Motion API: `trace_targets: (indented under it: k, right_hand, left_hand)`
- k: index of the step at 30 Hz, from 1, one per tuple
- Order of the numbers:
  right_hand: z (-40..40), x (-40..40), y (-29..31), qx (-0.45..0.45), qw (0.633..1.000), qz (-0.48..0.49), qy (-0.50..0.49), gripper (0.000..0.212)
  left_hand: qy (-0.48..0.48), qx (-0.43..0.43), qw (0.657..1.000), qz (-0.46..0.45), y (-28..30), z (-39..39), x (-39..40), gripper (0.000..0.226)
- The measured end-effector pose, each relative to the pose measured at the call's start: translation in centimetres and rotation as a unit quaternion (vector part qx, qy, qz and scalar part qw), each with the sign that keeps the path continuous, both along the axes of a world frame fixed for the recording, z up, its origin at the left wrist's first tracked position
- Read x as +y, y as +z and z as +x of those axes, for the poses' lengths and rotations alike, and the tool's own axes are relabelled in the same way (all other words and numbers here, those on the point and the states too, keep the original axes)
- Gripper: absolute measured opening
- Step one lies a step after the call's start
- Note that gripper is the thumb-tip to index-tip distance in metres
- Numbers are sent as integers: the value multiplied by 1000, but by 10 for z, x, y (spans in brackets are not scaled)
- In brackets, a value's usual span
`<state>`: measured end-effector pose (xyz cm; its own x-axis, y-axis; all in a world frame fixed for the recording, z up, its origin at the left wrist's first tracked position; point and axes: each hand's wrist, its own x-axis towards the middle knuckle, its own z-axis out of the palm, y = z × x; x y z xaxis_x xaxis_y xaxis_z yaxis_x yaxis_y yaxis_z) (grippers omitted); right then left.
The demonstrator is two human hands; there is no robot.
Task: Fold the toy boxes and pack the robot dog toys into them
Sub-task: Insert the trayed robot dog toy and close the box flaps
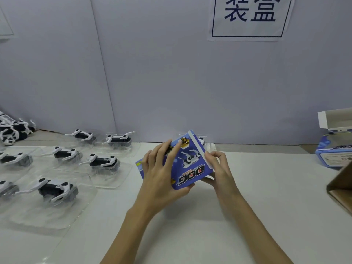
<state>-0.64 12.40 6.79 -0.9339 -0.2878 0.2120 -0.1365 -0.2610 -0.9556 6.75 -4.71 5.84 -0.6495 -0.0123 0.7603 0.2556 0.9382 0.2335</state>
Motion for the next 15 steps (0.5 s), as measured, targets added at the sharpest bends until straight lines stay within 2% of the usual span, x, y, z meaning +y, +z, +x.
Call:
trace_targets:
  k: [2, 5, 8, 11, 15]
  right_hand:
    - [-3, 2, -3, 33, 999, 30, 13, 27]
    - [-3, 1, -6, 74, 995, 56, 49, 30]
    - [0, -2, -7, 77, 995, 57, 30, 33]
    - [1, -5, -8, 70, 996, 50, -6, 38]
    - [7, -10, -10, 129, 990, 53, -17, 40]
  left_hand:
    - [-28, -16, 999, -15, 1, 0, -9, 106]
    - [-46, -38, 998, -31, 0, -1, -20, 108]
    - [-54, -57, 995, -65, -3, 0, -25, 108]
    - [-35, -37, 995, -86, -5, 0, -9, 109]
    - [23, 1, 994, -107, -7, -3, 18, 118]
